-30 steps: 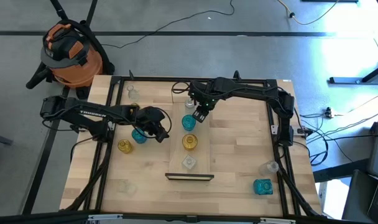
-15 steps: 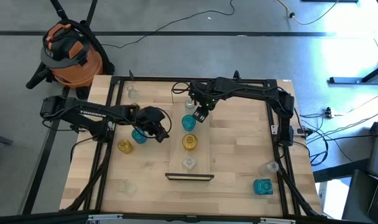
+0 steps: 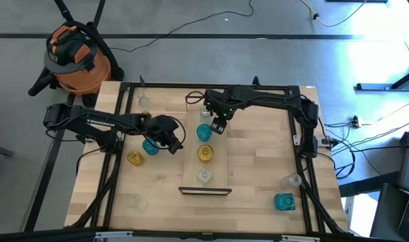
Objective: Sort vases onto shelf
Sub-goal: Put the transparent vase on the shelf aligned with the other top transparent vase
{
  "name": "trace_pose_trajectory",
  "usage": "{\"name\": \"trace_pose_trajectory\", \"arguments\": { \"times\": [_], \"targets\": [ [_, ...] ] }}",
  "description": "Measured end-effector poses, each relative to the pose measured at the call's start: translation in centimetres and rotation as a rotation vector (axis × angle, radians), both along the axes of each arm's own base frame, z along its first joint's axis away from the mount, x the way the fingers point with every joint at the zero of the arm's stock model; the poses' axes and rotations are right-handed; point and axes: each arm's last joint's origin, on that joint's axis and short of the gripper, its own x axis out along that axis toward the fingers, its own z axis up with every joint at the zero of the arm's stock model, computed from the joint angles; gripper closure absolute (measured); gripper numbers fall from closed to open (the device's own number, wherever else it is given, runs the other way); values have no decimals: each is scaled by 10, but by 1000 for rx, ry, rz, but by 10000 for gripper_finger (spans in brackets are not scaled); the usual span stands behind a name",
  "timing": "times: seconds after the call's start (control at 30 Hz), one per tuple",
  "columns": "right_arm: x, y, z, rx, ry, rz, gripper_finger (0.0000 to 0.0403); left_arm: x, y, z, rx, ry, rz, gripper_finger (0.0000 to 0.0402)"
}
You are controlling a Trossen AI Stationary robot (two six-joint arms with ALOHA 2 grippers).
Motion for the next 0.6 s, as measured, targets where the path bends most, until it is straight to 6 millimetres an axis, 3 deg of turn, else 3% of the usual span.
{"name": "trace_pose_trajectory", "arguments": {
  "times": [0.6],
  "targets": [
    [-1, -1, 1, 15, -2, -20, 228, 0, 0, 0, 10, 1, 10, 253]
  ]
}}
